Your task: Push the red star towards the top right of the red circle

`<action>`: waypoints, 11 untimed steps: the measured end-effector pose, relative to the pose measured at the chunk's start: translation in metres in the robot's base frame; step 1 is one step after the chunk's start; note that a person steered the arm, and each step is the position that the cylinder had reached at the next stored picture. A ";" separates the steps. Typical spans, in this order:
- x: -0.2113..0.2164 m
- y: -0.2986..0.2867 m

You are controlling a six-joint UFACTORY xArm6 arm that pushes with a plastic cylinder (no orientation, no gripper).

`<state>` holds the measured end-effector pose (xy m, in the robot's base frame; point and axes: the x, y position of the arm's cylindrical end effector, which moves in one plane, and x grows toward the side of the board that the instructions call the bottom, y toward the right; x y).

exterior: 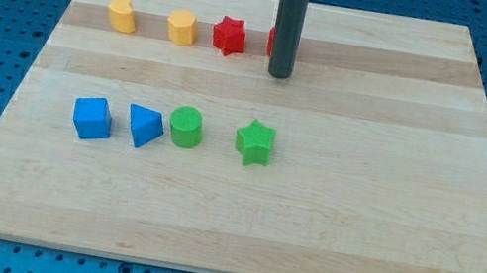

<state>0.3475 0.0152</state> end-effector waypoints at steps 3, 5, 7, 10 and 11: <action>0.000 -0.009; 0.050 0.098; 0.219 0.046; 0.143 -0.072; 0.125 -0.079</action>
